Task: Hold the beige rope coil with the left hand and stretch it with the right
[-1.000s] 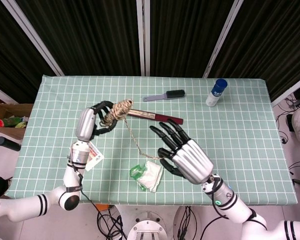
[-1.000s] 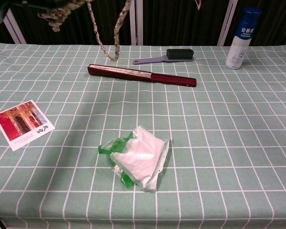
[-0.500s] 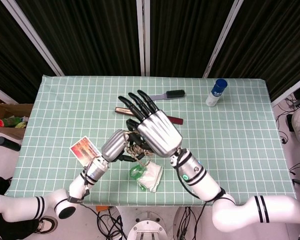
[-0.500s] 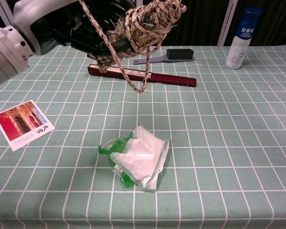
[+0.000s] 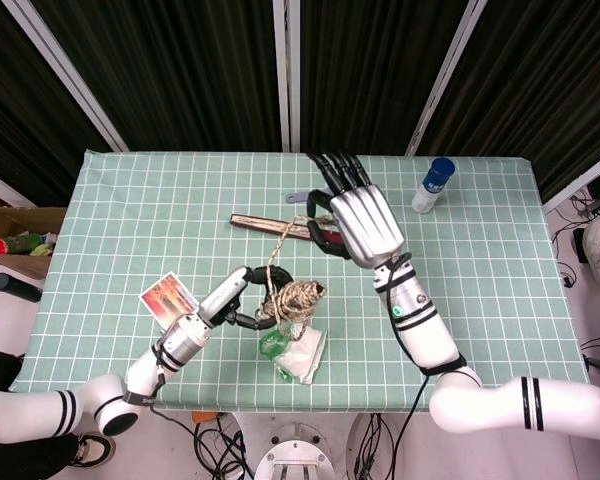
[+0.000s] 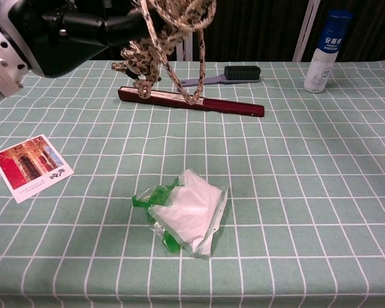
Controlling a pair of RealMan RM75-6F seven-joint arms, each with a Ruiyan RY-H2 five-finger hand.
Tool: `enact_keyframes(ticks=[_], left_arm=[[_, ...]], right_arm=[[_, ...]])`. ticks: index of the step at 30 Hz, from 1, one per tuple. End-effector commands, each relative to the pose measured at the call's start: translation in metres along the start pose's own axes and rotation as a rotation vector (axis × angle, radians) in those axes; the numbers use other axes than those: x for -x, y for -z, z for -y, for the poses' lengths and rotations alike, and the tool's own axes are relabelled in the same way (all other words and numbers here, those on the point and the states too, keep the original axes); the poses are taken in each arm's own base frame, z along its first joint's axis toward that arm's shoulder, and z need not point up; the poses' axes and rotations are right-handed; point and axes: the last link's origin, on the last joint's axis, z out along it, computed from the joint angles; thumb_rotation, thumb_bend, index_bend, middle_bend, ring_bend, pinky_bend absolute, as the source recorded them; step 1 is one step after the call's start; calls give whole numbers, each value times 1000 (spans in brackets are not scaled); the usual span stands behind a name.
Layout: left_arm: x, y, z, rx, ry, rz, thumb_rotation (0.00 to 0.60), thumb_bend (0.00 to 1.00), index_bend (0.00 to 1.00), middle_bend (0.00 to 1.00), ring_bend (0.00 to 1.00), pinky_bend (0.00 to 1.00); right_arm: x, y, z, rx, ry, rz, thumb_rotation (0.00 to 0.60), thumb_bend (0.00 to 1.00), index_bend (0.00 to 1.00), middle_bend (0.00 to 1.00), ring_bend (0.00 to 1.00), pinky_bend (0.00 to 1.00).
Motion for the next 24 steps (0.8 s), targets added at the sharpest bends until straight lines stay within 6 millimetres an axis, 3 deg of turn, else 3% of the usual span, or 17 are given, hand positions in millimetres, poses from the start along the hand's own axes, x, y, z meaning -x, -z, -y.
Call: enact_keyframes(ticks=[1, 8, 16, 24], left_arm=[[-15, 1, 0, 3, 156, -38, 600, 492, 775, 791, 638, 676], [-29, -3, 0, 11, 312, -121, 600, 492, 776, 793, 640, 676], [-50, -5, 0, -3, 294, -266, 600, 492, 776, 795, 641, 677], [-67, -2, -2, -12, 203, -337, 600, 492, 776, 795, 641, 677]], right_arm=[[3, 12, -19, 27, -9, 6, 600, 477, 1000, 87, 0, 0], [9, 42, -42, 45, -47, 17, 600, 477, 1000, 88, 0, 0], [16, 87, -68, 59, -49, 7, 600, 477, 1000, 88, 0, 0], [30, 118, -95, 106, -49, 21, 600, 477, 1000, 87, 0, 0]])
